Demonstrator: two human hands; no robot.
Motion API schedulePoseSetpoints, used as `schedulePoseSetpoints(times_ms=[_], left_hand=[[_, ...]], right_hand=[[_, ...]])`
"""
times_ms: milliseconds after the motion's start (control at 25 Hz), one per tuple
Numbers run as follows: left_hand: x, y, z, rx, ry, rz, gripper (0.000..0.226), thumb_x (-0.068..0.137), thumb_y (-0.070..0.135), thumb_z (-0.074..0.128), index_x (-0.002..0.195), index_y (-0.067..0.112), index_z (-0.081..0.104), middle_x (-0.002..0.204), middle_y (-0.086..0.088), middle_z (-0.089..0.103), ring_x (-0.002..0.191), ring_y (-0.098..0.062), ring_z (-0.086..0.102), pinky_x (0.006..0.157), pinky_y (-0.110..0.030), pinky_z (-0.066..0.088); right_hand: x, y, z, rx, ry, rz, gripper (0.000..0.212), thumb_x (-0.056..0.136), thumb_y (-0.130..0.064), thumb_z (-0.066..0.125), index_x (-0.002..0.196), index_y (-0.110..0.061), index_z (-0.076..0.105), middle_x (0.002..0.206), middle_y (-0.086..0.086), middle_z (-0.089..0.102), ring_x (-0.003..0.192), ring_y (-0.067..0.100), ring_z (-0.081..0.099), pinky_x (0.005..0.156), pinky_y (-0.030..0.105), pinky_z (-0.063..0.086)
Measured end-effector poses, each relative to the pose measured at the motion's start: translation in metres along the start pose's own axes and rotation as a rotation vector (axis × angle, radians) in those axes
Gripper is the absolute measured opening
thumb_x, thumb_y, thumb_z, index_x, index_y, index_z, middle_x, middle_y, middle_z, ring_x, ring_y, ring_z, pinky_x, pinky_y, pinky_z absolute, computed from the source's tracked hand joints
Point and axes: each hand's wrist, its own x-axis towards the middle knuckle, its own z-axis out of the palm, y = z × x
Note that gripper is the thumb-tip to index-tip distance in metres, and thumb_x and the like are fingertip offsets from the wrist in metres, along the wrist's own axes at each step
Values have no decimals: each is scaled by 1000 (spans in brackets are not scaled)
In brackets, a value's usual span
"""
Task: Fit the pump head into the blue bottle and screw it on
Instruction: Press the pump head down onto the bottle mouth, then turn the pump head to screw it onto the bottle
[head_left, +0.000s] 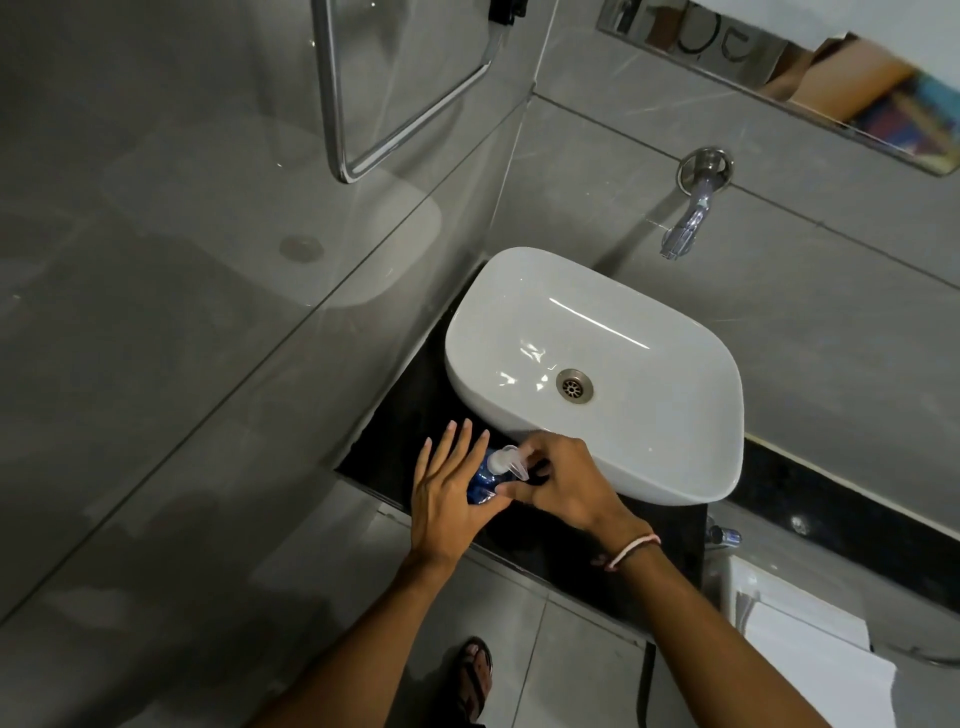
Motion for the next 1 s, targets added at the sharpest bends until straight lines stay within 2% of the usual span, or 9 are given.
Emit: schedulePoseSetpoints(times_ms=[80, 160, 240, 320, 400, 560, 720, 880, 1000], left_hand=[[0, 0, 1, -9, -2, 2, 75, 79, 60, 61, 139, 14, 56, 149, -8, 50, 144, -23, 37, 118, -55, 30], [0, 0, 2, -28, 3, -5, 76, 79, 60, 62, 139, 14, 55, 149, -8, 49, 144, -23, 37, 119, -54, 28], [0, -1, 3, -43, 9, -9, 75, 79, 58, 64, 140, 15, 55, 149, -9, 49, 144, -23, 36, 119, -54, 27], [0, -2, 3, -46, 5, -4, 73, 79, 54, 68, 140, 16, 54, 150, -8, 48, 145, -23, 36, 118, -55, 28], [0, -2, 3, -45, -5, -7, 74, 78, 53, 68, 140, 17, 54, 151, -9, 47, 145, -23, 35, 118, -56, 28], [0, -2, 3, -33, -5, -7, 73, 79, 58, 63, 137, 14, 56, 149, -10, 50, 144, -23, 37, 118, -56, 29], [0, -2, 3, -35, -3, -3, 74, 79, 56, 63, 140, 14, 53, 149, -9, 50, 144, -23, 37, 118, -55, 28], [0, -2, 3, -29, -4, 6, 73, 80, 54, 64, 140, 14, 54, 148, -10, 50, 144, -23, 37, 119, -54, 28], [-1, -3, 2, -28, -17, 6, 73, 79, 51, 67, 140, 13, 53, 149, -11, 49, 144, -25, 36, 118, -56, 28]], right_hand=[[-3, 3, 7, 124, 24, -45, 52, 75, -15, 90, 122, -15, 68, 113, 2, 72, 104, 17, 69, 92, 32, 59], [-1, 4, 14, 168, 82, -79, 33, 77, -12, 88, 106, -12, 73, 104, 4, 75, 98, 20, 71, 87, 34, 60], [1, 6, 18, 148, 156, -39, 30, 73, -23, 92, 91, -13, 71, 92, 2, 73, 87, 16, 69, 77, 25, 57], [-1, 6, 19, 154, 147, -56, 44, 70, -28, 93, 106, -16, 72, 100, -3, 72, 92, 9, 66, 80, 17, 54], [-2, 9, 20, 185, 113, -111, 46, 75, -22, 90, 117, -18, 73, 110, -3, 72, 101, 8, 66, 87, 23, 56], [1, 10, 26, 207, 226, -69, 28, 74, -30, 90, 91, -24, 69, 91, -3, 72, 87, 11, 68, 77, 23, 57], [0, 15, 30, 252, 182, -96, 42, 78, -24, 87, 117, -16, 73, 109, -8, 74, 104, 6, 68, 92, 24, 57], [0, 17, 34, 289, 246, -61, 34, 70, -27, 93, 94, -15, 71, 94, 0, 73, 91, 15, 69, 84, 29, 59], [-3, 16, 36, 305, 210, -101, 43, 73, -26, 90, 111, -16, 71, 113, -4, 73, 107, 11, 68, 94, 29, 57]])
